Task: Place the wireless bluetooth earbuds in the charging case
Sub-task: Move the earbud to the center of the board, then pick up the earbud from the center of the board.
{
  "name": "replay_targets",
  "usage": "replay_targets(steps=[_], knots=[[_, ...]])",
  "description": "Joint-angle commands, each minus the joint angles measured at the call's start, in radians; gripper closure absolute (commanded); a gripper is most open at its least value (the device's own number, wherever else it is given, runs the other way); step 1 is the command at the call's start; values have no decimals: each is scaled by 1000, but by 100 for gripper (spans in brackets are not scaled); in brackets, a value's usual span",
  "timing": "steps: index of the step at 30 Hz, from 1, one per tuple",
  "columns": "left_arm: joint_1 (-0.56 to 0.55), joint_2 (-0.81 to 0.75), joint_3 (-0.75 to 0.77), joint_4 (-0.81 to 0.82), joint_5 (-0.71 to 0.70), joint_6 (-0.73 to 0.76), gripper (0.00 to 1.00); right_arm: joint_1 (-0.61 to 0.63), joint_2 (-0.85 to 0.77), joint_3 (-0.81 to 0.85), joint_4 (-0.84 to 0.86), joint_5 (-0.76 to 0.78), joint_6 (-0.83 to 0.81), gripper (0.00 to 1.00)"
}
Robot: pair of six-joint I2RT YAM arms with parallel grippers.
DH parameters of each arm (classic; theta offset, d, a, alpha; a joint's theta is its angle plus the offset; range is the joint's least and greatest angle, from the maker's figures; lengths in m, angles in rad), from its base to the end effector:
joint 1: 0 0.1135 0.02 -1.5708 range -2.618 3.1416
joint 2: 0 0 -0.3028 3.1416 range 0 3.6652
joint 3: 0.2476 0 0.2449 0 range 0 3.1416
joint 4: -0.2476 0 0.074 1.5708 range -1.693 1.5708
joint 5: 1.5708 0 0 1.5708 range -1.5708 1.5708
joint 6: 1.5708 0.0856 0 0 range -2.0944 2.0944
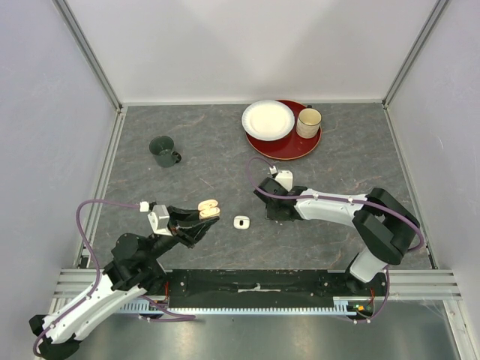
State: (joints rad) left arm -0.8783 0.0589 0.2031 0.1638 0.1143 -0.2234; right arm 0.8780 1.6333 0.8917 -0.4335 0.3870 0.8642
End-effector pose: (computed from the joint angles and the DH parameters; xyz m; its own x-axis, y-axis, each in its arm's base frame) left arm 0.0535 -0.0798 0.2731 0.0040 -0.3495 -0.9369 0.8562 0.4853 -0.1774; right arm 0.2252 0.2207 0.1582 -0.8539 0.0740 -0.5151 0.0459 0.9967 0.0671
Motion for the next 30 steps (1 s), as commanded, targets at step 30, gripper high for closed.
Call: replay_targets(steps=[30], knots=[[2,81,6,131,16,-57,98,-36,-13,-25,2,-36,2,68]])
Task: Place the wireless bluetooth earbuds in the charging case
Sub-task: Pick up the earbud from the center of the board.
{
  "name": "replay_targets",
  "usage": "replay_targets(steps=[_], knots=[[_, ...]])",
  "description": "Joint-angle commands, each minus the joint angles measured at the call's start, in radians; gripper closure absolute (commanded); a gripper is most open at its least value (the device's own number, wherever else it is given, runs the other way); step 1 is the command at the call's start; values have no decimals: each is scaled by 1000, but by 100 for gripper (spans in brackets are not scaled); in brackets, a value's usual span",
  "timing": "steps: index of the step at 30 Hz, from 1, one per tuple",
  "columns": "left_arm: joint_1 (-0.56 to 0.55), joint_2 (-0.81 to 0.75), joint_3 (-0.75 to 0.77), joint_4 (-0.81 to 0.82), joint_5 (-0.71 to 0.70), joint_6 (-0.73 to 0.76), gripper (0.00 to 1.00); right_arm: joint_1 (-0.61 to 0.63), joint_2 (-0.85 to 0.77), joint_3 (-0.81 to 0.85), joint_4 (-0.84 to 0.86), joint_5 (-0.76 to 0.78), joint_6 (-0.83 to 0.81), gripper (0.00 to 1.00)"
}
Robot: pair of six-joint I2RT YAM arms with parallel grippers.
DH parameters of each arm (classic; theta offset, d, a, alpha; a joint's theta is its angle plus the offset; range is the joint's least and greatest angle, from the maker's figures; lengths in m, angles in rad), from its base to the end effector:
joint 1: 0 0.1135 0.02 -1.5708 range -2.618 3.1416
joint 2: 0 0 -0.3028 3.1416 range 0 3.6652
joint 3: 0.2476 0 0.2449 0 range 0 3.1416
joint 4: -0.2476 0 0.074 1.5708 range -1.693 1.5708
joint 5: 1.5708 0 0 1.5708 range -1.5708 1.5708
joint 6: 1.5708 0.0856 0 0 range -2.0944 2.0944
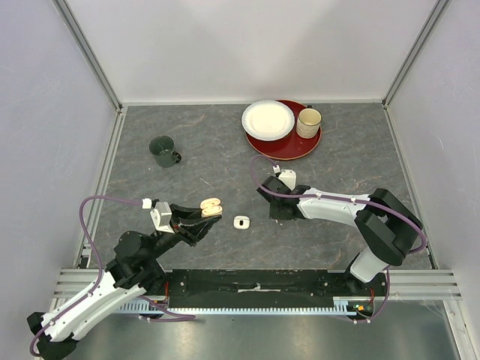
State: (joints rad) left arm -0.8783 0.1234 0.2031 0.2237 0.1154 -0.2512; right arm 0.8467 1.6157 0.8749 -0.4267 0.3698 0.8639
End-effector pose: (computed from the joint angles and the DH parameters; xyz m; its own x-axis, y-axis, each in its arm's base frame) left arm 0.0583 -0.0857 0.2770 -0.0227 -0.3593 -0.9329 0.8559 0.4752 -0.2039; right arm 0.2283 0.2115 0.1586 -0.8554 0.1030 -0.5077 0.0707 0.9941 0.0825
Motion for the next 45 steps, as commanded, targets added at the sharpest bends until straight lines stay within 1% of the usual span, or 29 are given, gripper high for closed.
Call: replay_targets(steps=[1,7,10,15,21,24,25,26,30,33,37,45], knots=[[2,21,5,75,15,-28,98,-3,4,-10,-4,-20,6,68],[2,41,2,97,17,-33,98,-6,6,-19,-4,-34,18,68],[1,50,5,103,17,-33,98,-5,7,-19,-4,-35,24,61],[2,59,2,109,17,-34,98,-5,-5,-19,-7,-6,18,64],[2,74,4,118,17,-34,98,-6,-13,-20,-17,-11,17,65],[1,78,1,124,18,-39,98,-6,-17,-19,-29,-5,20,62],[2,79,-1,124,18,-42,98,-6,-19,-19,-32,0,20,56],[2,81,-1,126,18,-42,98,-6,-23,-17,-35,1,20,55],[1,87,-2,128,20,-43,98,-6,-36,-11,-50,18,20,54],[1,88,-5,131,21,-43,98,-6,-33,-10,-50,20,18,54],[2,91,-5,134,21,-42,98,-6,-16,-10,-46,5,20,60],[1,82,-13,132,18,-43,98,-6,-11,-14,-29,-14,18,66]])
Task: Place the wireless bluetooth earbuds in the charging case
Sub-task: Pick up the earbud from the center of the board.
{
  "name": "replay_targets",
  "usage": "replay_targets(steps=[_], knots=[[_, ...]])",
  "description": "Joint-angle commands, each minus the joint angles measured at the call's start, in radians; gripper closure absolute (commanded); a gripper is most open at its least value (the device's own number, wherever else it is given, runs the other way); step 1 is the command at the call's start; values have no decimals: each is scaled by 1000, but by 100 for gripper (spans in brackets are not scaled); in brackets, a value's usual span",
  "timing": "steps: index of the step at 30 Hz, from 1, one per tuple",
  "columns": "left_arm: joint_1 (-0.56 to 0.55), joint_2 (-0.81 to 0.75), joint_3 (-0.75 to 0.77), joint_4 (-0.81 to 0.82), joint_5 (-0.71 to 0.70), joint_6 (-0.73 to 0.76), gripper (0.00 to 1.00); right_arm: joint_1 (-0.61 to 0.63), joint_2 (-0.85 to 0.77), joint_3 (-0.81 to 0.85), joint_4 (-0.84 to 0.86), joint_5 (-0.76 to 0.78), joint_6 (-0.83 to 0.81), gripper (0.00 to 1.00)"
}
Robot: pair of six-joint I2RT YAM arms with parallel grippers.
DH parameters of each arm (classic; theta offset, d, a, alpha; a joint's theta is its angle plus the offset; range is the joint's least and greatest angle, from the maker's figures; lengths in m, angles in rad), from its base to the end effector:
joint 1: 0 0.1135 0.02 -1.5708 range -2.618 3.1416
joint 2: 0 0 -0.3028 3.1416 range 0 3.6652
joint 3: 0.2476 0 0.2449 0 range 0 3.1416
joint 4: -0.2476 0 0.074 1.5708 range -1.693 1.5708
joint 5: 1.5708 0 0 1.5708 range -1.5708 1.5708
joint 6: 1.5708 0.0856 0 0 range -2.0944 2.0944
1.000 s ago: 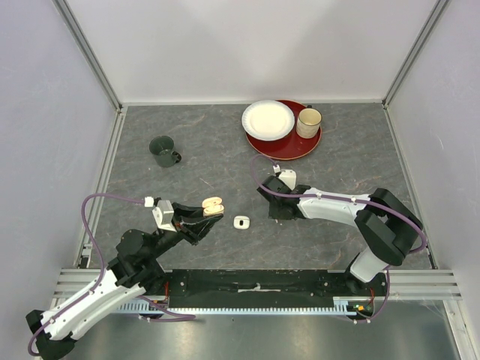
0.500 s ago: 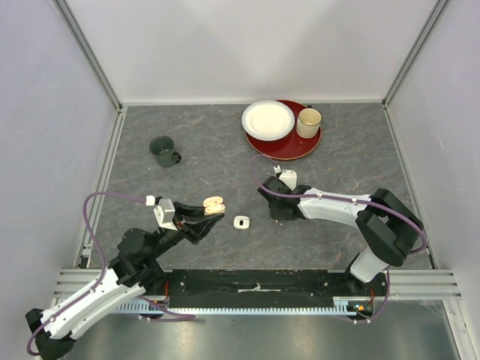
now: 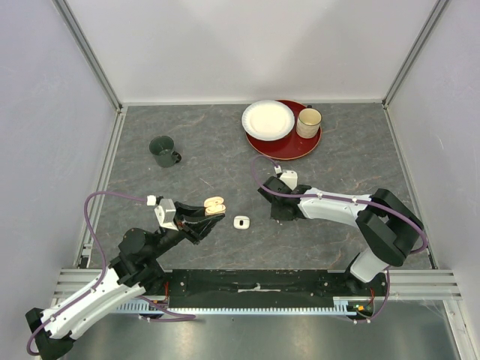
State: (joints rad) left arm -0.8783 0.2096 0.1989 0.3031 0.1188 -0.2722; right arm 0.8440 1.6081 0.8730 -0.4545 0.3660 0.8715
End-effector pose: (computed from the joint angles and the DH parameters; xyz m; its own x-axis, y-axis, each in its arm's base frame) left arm 0.0651 -0.0943 0.2798 -0.0477 -0.3606 -0.9315 0.8554 0.4668 -0.2245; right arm 0.2255 0.2075 0.1585 -0.8633 0.1045 -0.4937 0.0798 0.9943 0.0709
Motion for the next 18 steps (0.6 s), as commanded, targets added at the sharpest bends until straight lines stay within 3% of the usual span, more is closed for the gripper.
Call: replay_targets(steps=[1,7,12,18], knots=[[1,-4,-9,53,15,-24,98,-3,-4,-12,-1,-13,9,67],[2,-3,-9,53,15,-21,98,-2,-4,-14,8,-15,9,75],[2,-4,-9,53,15,-21,98,-2,-68,-19,10,17,0,100],[2,4,-13,71,9,-27,98,50,-331,-45,52,181,14,100]])
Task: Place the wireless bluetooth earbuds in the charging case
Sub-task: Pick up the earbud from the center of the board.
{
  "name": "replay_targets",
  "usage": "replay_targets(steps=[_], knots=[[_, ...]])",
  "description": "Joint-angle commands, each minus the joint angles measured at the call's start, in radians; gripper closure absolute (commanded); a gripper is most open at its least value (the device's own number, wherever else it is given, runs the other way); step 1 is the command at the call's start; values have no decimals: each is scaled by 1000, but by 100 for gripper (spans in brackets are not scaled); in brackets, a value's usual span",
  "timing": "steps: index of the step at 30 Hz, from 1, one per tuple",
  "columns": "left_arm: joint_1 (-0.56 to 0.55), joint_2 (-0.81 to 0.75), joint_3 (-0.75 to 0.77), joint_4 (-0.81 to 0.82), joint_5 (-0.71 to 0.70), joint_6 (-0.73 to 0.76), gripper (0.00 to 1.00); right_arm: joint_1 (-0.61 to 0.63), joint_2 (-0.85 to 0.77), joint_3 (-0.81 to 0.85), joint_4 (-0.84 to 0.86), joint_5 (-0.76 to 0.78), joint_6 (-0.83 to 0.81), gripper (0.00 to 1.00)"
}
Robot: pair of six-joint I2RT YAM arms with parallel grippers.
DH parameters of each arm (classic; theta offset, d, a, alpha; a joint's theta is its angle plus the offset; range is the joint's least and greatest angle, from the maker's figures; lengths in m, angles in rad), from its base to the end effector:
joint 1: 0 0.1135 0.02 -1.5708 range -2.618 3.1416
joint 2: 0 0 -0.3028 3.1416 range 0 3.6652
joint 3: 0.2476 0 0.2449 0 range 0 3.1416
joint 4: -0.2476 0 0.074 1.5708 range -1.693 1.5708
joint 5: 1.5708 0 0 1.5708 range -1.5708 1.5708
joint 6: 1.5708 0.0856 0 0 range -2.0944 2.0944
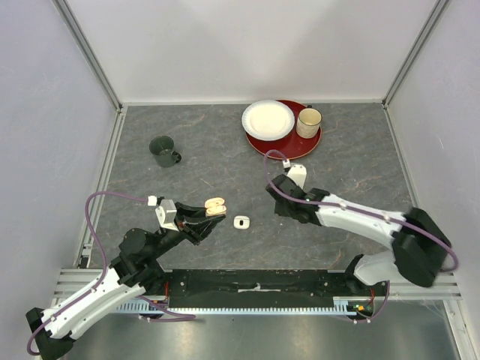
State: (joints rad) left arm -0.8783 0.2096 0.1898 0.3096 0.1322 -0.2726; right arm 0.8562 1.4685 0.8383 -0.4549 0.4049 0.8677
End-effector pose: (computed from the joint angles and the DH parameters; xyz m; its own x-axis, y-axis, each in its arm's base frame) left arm 0.0645 -0.0954 0.2772 -0.0514 -0.3560 -0.9331 0.8616 0.4567 -0.2217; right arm 0.2139 0.1951 0.1883 -0.8124 0.1335 -0.5676 0.0711 0.9888 0.1309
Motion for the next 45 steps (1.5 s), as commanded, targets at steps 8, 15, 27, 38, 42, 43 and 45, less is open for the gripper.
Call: replay_targets(steps=[8,15,27,38,42,43,45], knots=[[2,34,-15,129,-8,-34,98,205,-606,-194,481,374,-15,100],[1,56,-12,149,-8,-37,98,294,-671,-225,697,463,-176,100],[1,85,-15,189,-23,-20,98,448,-617,-257,1186,456,-590,100],[1,204,-26,374,-20,30,98,633,-461,-266,1596,476,-832,100],[-1,255,-24,443,-3,46,98,662,-396,-257,1680,459,-852,100],[1,260,-26,457,0,49,98,667,-387,-252,1685,459,-845,100],[1,274,-24,482,4,55,98,667,-366,-243,1693,453,-829,100]])
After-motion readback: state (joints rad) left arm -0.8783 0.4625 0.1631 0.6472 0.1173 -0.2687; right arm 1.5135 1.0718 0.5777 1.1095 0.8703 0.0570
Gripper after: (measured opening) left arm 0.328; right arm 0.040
